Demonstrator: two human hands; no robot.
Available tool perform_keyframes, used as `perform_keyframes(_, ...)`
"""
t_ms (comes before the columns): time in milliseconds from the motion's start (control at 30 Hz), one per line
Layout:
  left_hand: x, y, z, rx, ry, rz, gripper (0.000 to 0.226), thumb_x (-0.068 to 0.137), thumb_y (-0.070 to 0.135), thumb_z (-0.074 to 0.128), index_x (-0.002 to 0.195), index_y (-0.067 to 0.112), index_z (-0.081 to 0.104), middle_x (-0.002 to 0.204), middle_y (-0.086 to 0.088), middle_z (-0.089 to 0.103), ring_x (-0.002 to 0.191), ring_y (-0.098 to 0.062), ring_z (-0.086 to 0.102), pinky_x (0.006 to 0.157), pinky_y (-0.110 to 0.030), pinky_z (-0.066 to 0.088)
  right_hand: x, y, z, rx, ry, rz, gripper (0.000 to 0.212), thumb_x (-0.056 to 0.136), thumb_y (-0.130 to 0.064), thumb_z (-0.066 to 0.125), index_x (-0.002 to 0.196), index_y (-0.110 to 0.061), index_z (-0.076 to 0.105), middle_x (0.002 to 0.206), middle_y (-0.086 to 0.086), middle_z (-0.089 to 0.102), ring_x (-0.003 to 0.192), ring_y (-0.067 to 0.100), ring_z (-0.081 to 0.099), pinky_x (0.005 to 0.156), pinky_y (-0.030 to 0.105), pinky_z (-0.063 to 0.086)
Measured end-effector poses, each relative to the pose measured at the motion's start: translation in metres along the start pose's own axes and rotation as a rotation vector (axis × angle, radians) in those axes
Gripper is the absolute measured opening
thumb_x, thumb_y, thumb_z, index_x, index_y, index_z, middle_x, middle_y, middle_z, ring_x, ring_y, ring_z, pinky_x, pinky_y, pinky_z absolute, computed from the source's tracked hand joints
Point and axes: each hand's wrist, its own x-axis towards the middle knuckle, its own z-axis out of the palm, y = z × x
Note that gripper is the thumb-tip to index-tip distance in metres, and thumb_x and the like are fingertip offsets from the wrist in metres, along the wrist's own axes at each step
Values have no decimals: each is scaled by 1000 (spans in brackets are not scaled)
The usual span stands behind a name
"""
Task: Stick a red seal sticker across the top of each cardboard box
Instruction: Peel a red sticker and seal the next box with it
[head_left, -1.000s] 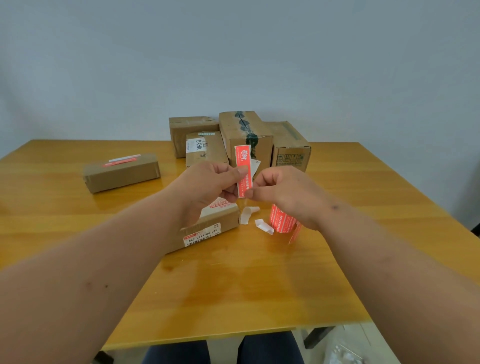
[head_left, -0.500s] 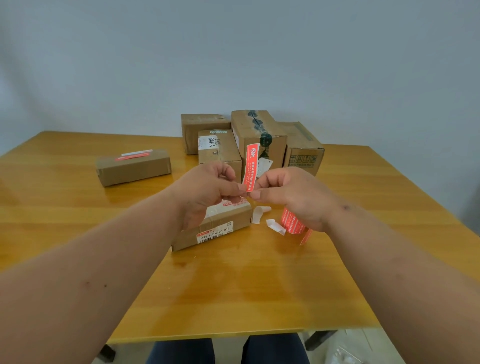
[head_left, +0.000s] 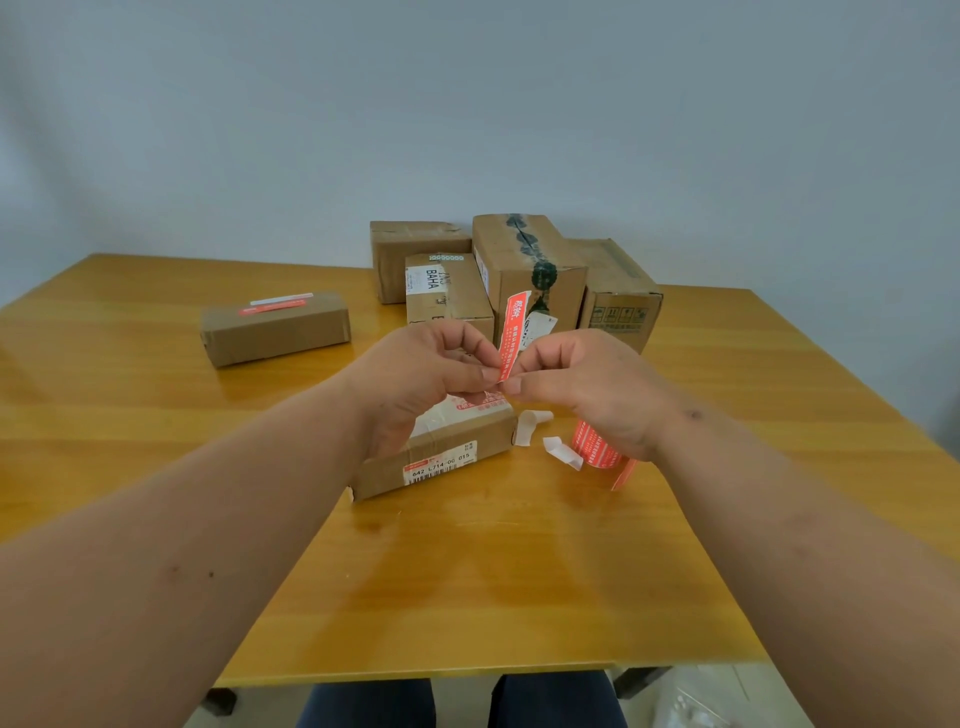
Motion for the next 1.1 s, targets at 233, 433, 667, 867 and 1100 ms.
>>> perform_keyframes(233, 1, -2, 0, -6, -12, 0, 14, 84, -6, 65, 92, 6, 66, 69, 0, 69, 60, -5, 64, 56, -14, 50, -3, 0, -2, -5, -11, -4, 8, 84, -24, 70, 79, -18, 72, 75, -7, 67, 78, 8, 60, 78, 31, 47)
perform_keyframes(433, 0, -2, 1, -22, -29, -7, 14, 84, -7, 65, 94, 4, 66, 75, -6, 68, 61, -6, 64, 56, -13, 49, -3, -2, -1, -25, 12, -12, 6, 82, -25, 71, 77, -23, 73, 76, -12, 70, 82, 4, 63, 75, 26, 45)
perform_keyframes(667, -2, -2, 1, 26, -74, -2, 14, 87, -2, 63, 99, 3, 67, 79, -4, 72, 67, -6, 65, 60, -12, 50, -4, -3, -2, -37, 49, -16, 7, 82, -25, 71, 78, -20, 75, 81, -8, 71, 86, 8, 64, 71, 24, 44)
perform_keyframes(867, -4, 2, 2, 110, -67, -12, 11, 83, 14, 72, 93, 9, 70, 83, -3, 74, 79, -13, 65, 69, -12, 46, -4, -5, -3, -74, 49, -11, 11, 84, -25, 69, 75, -19, 72, 82, -5, 70, 84, 9, 62, 67, 21, 41)
perform_keyframes(1100, -2, 5, 0, 171, -34, -52, 6, 91, 10, 64, 93, 5, 67, 85, -7, 76, 77, -15, 70, 78, -15, 48, -2, -4, -4, -138, 31, 4, 9, 80, -18, 68, 76, -11, 70, 92, 7, 71, 79, 21, 63, 71, 31, 52)
